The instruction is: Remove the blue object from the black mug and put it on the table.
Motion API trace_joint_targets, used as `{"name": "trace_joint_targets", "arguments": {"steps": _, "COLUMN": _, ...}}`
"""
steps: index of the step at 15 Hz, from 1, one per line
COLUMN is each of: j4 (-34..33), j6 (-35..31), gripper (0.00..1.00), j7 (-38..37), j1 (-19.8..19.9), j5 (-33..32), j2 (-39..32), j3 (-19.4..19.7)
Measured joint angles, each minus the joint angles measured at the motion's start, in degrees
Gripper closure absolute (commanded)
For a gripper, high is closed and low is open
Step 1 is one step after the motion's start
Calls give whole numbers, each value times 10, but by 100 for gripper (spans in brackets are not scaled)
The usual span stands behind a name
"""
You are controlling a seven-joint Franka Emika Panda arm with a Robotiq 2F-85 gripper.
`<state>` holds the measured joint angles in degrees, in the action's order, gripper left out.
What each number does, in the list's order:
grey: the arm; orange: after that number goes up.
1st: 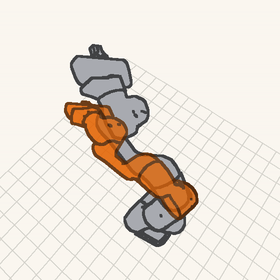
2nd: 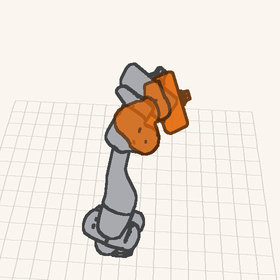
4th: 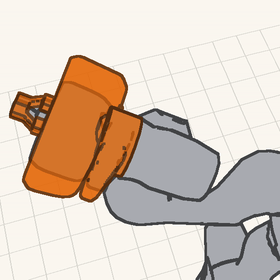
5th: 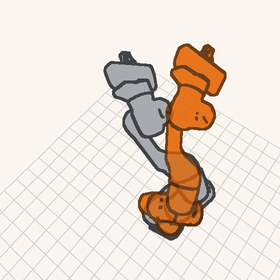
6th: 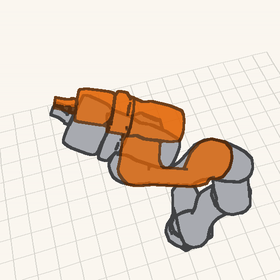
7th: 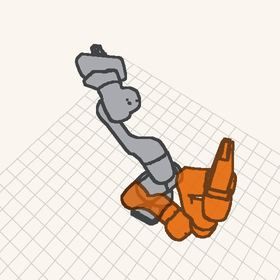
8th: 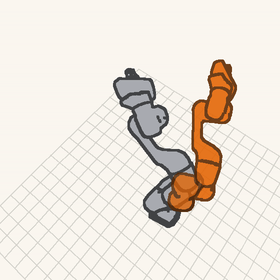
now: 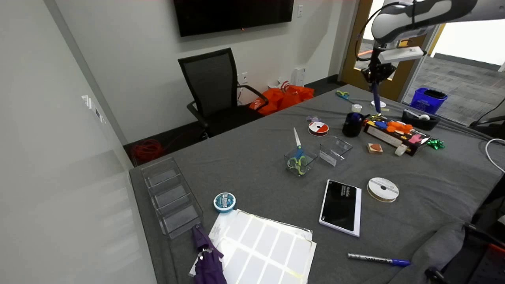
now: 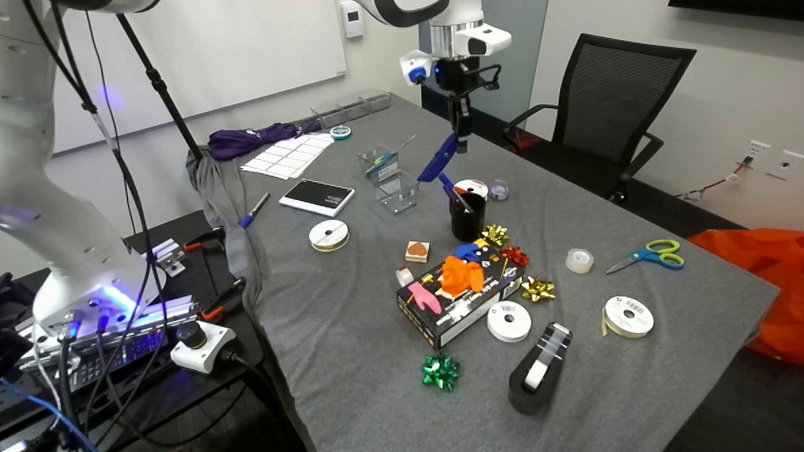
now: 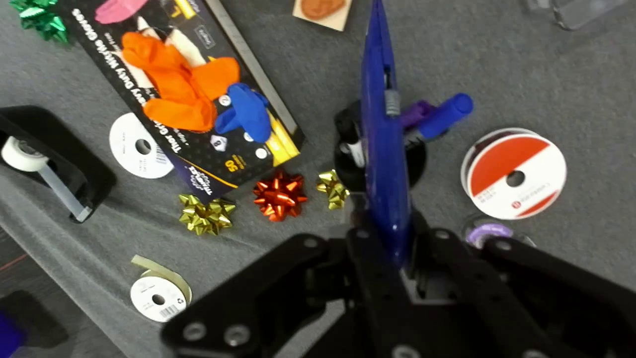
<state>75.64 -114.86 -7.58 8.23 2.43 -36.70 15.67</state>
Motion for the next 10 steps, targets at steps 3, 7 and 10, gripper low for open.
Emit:
{"name": "trace_joint_targets", "arguments": {"steps": 3, "j4": 59, "j6": -22, "gripper": 96, "j7": 53, "j1": 20, "j5": -29, "j2": 25, "j3": -4}}
{"name": "trace_joint_targets", "arguments": {"steps": 7, "j4": 150, "j6": -89, "gripper": 96, "j7": 82, "j1": 33, "j5": -32, "j2": 53, "j3": -16}}
{"name": "trace_joint_targets", "arguments": {"steps": 10, "j4": 217, "j6": -147, "gripper": 96, "j7": 70, "j1": 26, "j5": -32, "j2": 66, "j3": -36}}
